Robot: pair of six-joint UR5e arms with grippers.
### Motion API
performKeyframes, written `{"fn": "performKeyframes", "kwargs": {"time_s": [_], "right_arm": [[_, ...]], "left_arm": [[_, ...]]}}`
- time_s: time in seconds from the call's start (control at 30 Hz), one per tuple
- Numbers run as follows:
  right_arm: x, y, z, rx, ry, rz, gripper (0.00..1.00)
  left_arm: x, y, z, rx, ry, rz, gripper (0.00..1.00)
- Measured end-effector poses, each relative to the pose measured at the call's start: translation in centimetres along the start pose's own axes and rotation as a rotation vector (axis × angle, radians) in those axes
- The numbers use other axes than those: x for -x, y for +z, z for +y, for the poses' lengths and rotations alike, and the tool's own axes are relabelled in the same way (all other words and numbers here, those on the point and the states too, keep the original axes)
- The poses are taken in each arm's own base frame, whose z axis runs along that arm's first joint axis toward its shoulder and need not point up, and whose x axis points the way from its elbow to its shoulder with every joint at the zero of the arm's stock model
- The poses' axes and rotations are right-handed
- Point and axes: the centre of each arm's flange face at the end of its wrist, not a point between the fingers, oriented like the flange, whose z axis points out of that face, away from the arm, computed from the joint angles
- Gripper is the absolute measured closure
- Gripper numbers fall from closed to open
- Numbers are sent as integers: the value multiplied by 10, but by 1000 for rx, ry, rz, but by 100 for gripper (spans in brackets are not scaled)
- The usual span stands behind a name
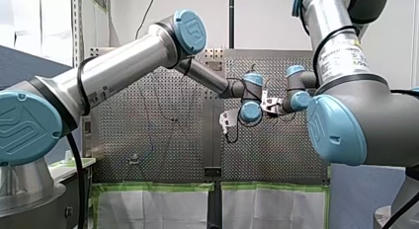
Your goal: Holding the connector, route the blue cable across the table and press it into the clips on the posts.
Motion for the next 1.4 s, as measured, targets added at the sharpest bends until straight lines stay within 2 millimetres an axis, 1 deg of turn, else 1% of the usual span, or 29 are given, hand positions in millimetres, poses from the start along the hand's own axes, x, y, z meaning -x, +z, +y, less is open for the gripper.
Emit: {"fn": "performKeyframes", "kwargs": {"time_s": [0.07,0.13,0.3,0.57,0.83,0.97,1.23,1.4], "right_arm": [[-12,-1,-2,-2,4,20,100],[-29,-2,-6,-8,9,46,100],[-65,-7,-14,-21,29,102,100],[-106,-24,-24,-31,33,159,100],[-147,-48,-35,-35,44,194,100],[-160,-57,-40,-38,44,205,100],[-170,-66,-47,-41,44,204,100],[-178,-72,-53,-47,40,212,100]], "left_arm": [[13,-3,-3,-2,-9,-10,100],[22,-4,-4,-3,-14,-16,100],[33,-8,-7,-6,-18,-20,100],[59,-24,-16,-9,-25,-29,100],[91,-34,-19,-3,-43,-57,100],[108,-38,-21,-7,-52,-71,100],[125,-43,-23,-11,-59,-85,100],[139,-45,-24,-16,-71,-101,100]]}}
